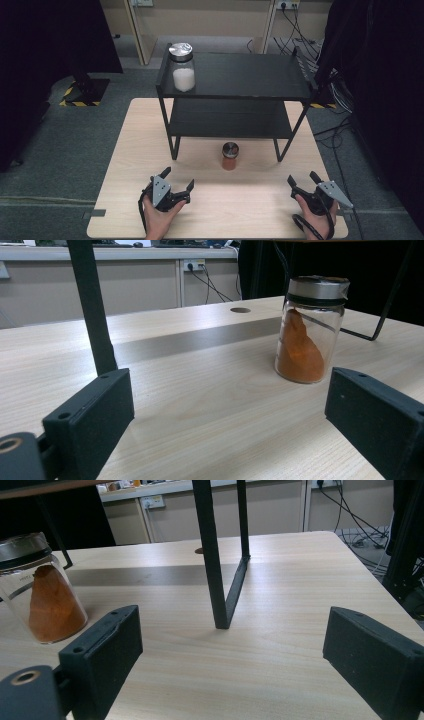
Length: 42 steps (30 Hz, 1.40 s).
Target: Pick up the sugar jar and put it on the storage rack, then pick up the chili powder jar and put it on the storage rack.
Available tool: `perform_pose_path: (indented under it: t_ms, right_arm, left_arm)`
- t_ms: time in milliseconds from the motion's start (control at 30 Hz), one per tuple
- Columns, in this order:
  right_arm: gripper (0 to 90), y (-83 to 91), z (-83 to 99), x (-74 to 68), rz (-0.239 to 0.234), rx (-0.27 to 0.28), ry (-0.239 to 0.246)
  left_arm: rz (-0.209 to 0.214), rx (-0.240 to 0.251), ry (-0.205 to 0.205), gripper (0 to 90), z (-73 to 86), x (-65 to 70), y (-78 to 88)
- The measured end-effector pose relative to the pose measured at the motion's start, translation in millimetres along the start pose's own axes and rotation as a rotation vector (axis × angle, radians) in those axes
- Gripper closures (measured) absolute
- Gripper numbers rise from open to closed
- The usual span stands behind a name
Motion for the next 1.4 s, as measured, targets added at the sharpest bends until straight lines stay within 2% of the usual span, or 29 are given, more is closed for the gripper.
perform_pose_path:
  t_ms: [200,667,767,900,1067,1200,1300,1333,1400]
  right_arm:
    - [8.8,0.0,0.1,0.4,-0.001,0.001,-0.004]
    - [7.2,0.0,2.1,-1.1,-0.010,0.013,0.031]
    - [6.7,0.5,1.5,-4.8,-0.015,0.034,0.059]
    - [5.8,-1.4,-2.4,-11.8,-0.065,0.069,0.068]
    - [5.6,-9.6,-8.4,-25.2,-0.135,0.085,0.095]
    - [5.7,-22.9,-11.1,-32.4,-0.212,0.103,0.106]
    - [5.7,-29.2,-11.3,-36.1,-0.239,0.109,0.120]
    - [5.6,-36.1,-11.9,-39.6,-0.268,0.105,0.126]
    - [5.7,-42.8,-12.9,-44.6,-0.288,0.096,0.137]
  left_arm:
    - [0.000,0.000,0.011,4.7,0.1,-1.3,0.3]
    - [-0.004,0.001,0.014,4.6,0.2,-0.8,0.3]
    - [-0.002,0.001,0.012,4.6,0.2,-1.0,0.3]
    - [-0.001,0.001,0.026,4.6,0.1,-2.3,0.3]
    - [-0.001,0.002,0.026,4.6,0.2,-2.3,0.4]
    - [-0.001,0.002,0.024,4.6,0.3,-1.9,0.3]
    - [0.000,0.000,0.024,4.4,-0.1,-2.1,0.1]
    - [0.001,-0.001,0.024,4.4,-0.3,-2.2,0.1]
    - [0.002,0.000,0.022,4.3,-0.1,-2.1,0.2]
Point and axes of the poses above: each handheld gripper's, and its own axes: y roughly backward along the jaws, z roughly out of its underside, x roughly to its right, the point moved 1 cm from there along -y, roughly forward along the jaws, and after that the axes turned 1 degree about z, right-handed, at the moved point
